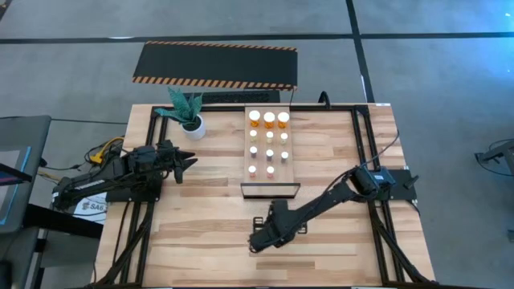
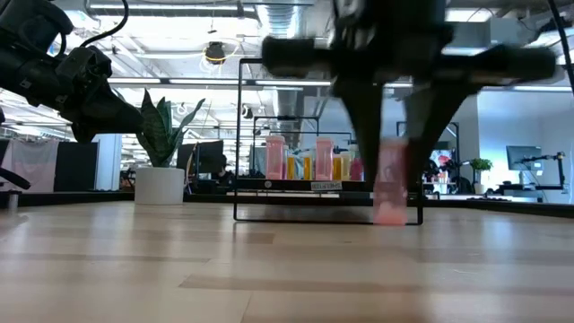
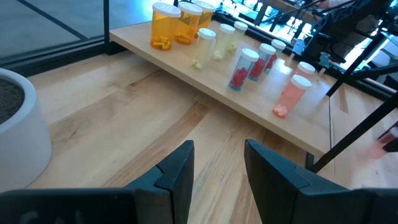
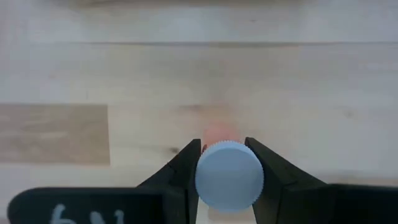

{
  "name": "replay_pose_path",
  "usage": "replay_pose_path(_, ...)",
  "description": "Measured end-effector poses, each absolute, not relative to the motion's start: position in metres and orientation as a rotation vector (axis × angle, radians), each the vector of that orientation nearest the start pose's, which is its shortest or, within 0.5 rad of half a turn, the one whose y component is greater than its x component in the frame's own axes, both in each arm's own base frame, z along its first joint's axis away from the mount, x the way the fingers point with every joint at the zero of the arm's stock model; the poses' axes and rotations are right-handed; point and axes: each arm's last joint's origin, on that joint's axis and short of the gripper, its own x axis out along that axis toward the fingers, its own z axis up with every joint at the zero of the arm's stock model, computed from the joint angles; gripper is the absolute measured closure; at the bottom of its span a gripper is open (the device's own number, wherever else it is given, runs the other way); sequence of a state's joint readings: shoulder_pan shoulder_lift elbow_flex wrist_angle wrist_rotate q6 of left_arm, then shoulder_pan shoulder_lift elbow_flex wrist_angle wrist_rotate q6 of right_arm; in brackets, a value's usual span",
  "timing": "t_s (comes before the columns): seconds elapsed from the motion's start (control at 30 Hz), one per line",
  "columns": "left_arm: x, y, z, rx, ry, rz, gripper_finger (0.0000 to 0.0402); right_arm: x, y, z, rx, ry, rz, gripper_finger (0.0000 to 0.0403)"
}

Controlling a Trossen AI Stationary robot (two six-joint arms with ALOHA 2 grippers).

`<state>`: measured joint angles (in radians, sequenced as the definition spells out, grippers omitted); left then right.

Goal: Pick and place medicine bottles onto shelf by color
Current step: Put the small pink pill bottle on the shelf aligned with the other small pink pill bottles

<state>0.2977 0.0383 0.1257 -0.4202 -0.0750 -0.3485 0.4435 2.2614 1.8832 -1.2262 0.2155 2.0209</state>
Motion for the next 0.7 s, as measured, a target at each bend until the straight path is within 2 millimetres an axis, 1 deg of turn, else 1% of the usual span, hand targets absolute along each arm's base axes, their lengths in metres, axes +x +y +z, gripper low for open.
replay_pose_path(0.13, 0.082, 0.027, 0.163, -0.378, 0.265, 0.424, 0.0274, 0.379, 0.196, 0.192, 1.056, 0.937, -1.263, 0.0281)
replay_pose_path(0.3, 0.082, 0.027, 0.163, -0.378, 0.265, 0.424, 0.0274, 0.356, 0.205, 0.215, 1.013, 0.823, -1.311, 0.0280)
replay_pose_path(0.37, 0.082, 0.027, 0.163, -0.378, 0.265, 0.424, 0.0274, 0.350, 0.203, 0.219, 0.989, 0.818, -1.351, 0.0280)
replay_pose_path(0.53, 0.082, 0.027, 0.163, -0.378, 0.265, 0.424, 0.0274, 0.342, 0.193, 0.225, 0.937, 0.867, -1.457, 0.0280)
replay_pose_path(0.63, 0.082, 0.027, 0.163, -0.379, 0.265, 0.424, 0.0274, 0.338, 0.192, 0.225, 0.956, 0.850, -1.479, 0.0279)
replay_pose_path(0.7, 0.082, 0.027, 0.163, -0.378, 0.266, 0.424, 0.0274, 0.324, 0.189, 0.225, 0.945, 0.839, -1.495, 0.0279)
